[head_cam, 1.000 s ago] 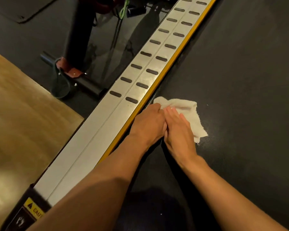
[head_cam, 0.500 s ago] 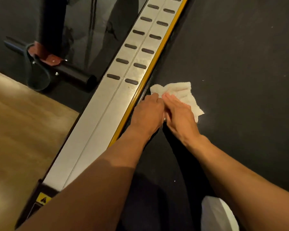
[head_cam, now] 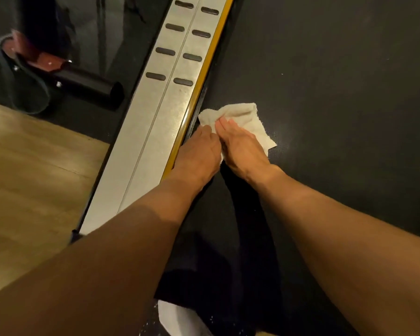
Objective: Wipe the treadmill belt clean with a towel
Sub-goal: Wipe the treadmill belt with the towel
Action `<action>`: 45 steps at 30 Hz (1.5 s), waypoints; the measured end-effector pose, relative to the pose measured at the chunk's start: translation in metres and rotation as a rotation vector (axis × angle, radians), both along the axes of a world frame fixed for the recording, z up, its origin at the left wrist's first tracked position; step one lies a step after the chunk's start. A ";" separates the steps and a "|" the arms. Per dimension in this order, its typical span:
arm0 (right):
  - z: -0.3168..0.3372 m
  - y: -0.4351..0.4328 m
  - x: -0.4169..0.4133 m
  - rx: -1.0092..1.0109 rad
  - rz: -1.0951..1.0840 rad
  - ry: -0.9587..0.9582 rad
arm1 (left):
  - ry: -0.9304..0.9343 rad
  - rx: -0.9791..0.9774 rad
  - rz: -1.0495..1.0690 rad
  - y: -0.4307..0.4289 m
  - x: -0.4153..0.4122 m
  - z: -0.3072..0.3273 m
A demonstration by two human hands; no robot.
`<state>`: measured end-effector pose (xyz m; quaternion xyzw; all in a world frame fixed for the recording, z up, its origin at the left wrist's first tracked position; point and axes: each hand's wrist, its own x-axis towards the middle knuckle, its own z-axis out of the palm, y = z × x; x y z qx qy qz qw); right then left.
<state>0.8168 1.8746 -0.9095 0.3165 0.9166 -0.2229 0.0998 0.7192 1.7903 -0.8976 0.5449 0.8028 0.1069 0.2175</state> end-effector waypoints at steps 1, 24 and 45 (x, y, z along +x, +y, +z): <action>0.002 0.000 0.002 0.015 0.002 -0.017 | -0.025 0.003 0.021 0.000 0.002 -0.001; -0.016 0.019 0.011 0.179 -0.036 -0.016 | 0.009 0.291 0.192 0.027 0.022 -0.041; -0.007 0.035 0.063 0.086 -0.180 0.060 | 0.155 0.141 0.012 0.038 0.069 -0.026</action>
